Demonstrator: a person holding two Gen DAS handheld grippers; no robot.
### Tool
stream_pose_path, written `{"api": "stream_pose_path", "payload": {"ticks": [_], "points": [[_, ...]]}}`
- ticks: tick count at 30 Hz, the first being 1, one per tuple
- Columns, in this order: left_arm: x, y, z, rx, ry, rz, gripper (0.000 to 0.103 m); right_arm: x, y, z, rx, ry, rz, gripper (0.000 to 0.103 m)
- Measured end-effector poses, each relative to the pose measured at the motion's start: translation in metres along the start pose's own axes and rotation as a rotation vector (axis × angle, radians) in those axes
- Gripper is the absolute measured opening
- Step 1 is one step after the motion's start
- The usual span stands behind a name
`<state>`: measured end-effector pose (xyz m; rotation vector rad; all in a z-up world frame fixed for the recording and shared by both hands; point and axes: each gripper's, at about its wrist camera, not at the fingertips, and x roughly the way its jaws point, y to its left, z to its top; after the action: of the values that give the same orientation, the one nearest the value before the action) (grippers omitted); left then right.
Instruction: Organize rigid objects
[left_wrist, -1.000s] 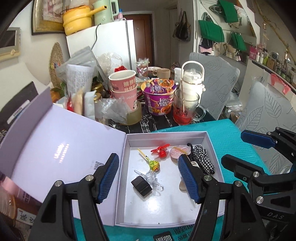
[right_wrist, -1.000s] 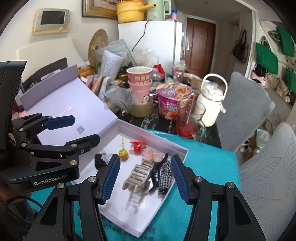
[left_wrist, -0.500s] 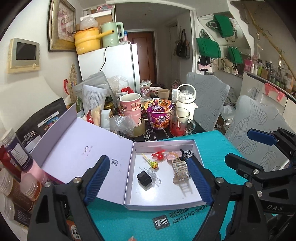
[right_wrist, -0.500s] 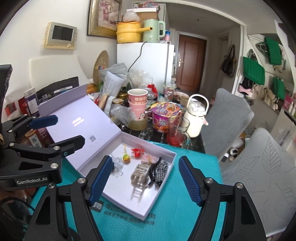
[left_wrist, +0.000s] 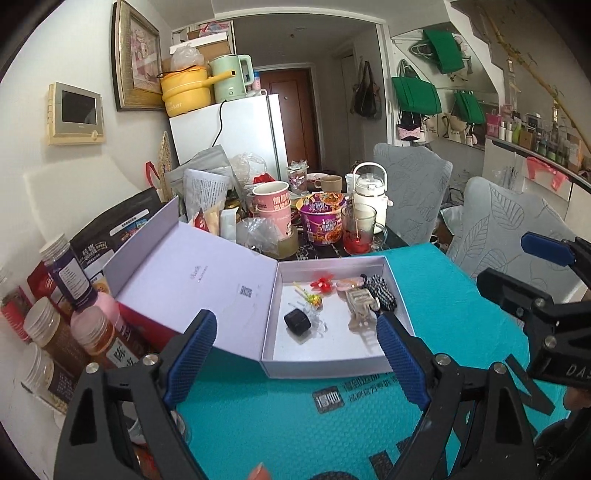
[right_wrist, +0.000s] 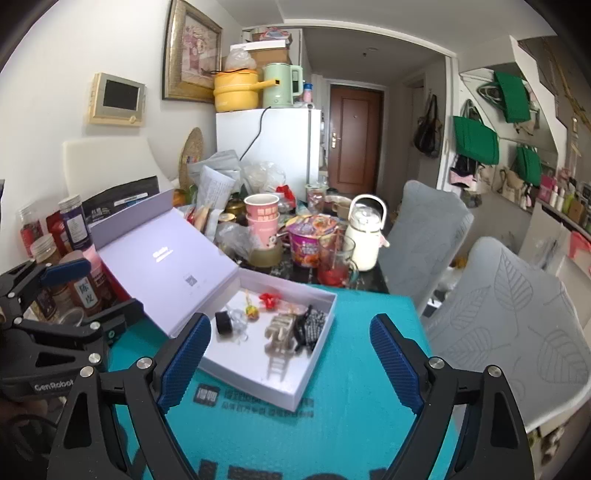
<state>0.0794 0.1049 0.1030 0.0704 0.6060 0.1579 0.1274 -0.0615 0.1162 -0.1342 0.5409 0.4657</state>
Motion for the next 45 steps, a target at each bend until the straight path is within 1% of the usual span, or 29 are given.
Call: {"api": "stream_pose_path", "payload": {"ticks": [4,10,14,21,24,31,45], "points": [[-0.006,-0.002,-0.015,-0.004,0.016,-0.009,0.089,-0.005,0.004,-0.015,0.009,0.011,-0.005,0.089],[-0.013,-0.007,-0.037,0.007,0.022,0.003,0.089,-0.011,0.011,-0.039,0.014,0.034,0.001,0.089],[-0.01,-0.009,-0.052,-0.003,0.05,-0.014,0.089,-0.015,0.016,-0.056,0.01,0.046,-0.025,0.089],[-0.01,-0.012,-0.064,-0.014,0.07,-0.021,0.089,-0.016,0.01,-0.077,0.043,0.087,-0.031,0.089],[-0.009,-0.013,-0.067,-0.015,0.074,-0.012,0.089,-0.012,0.008,-0.084,0.05,0.105,-0.025,0.089],[-0.007,-0.012,-0.072,-0.021,0.088,-0.005,0.089,-0.009,0.009,-0.088,0.047,0.122,-0.013,0.089],[-0.006,-0.01,-0.073,-0.035,0.092,-0.023,0.089,-0.006,0.017,-0.087,0.029,0.136,-0.013,0.089]]}}
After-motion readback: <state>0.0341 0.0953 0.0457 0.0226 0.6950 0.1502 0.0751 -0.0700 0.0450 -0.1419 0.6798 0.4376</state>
